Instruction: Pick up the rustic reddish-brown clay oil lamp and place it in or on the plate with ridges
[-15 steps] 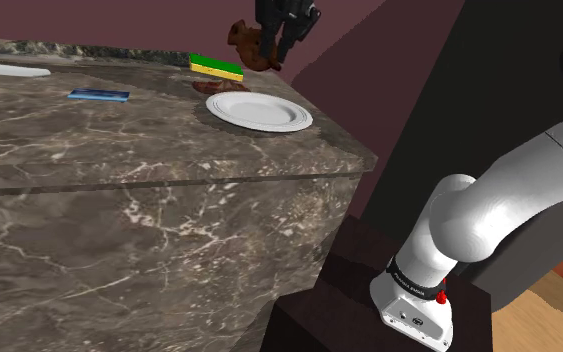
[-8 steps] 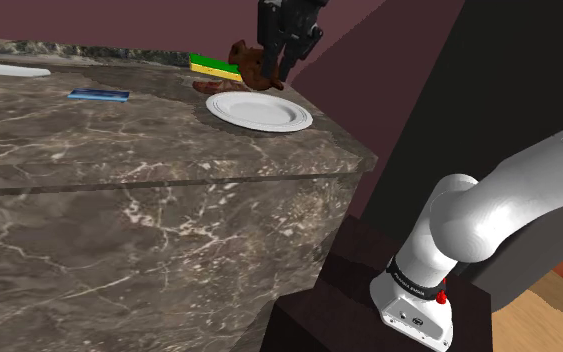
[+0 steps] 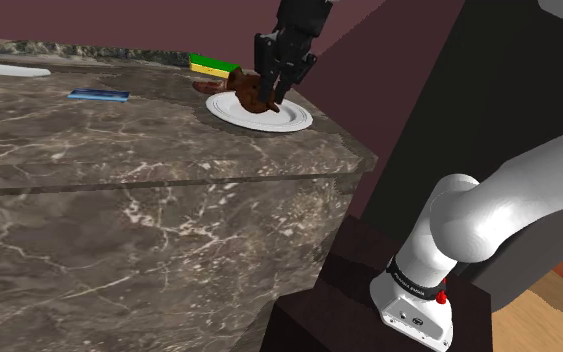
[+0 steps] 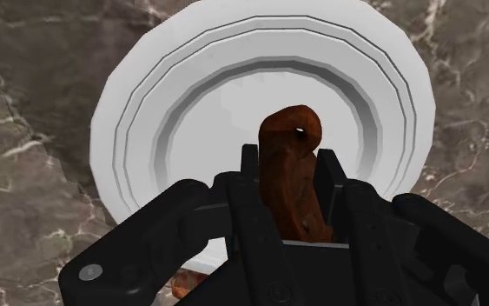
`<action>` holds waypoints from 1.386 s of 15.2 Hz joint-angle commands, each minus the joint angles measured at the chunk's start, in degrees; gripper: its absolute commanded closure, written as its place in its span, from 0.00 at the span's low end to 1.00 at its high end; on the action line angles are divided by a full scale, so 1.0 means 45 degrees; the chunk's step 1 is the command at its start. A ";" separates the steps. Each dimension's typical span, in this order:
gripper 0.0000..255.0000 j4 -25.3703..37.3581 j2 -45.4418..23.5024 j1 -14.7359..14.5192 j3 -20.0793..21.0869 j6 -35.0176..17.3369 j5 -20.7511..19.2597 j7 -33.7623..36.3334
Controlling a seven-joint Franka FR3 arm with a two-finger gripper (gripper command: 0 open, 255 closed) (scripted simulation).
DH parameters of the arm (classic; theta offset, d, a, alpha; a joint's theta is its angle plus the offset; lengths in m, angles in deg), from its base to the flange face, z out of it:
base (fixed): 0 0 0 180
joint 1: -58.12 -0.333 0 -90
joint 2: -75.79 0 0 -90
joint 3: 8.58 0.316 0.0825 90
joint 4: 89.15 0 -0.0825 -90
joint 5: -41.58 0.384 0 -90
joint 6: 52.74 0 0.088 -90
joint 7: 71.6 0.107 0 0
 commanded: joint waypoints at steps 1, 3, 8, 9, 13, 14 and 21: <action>1.00 -0.0174 0.0063 -0.0013 0.0008 -0.0119 0.0021 -0.0012; 1.00 -0.0174 0.0062 -0.0013 0.0008 -0.0119 0.0021 -0.0012; 1.00 -0.0174 0.0062 -0.0013 0.0008 -0.0119 0.0021 -0.0011; 0.00 -0.0171 0.0060 -0.0013 0.0009 -0.0120 0.0020 -0.0011; 0.00 -0.0174 0.0064 -0.0014 0.0009 -0.0118 0.0021 -0.0010; 0.00 -0.0174 0.0064 -0.0014 0.0008 -0.0118 0.0021 -0.0011; 0.00 0.1570 -0.0093 0.0054 -0.0216 0.1483 -0.0117 0.0061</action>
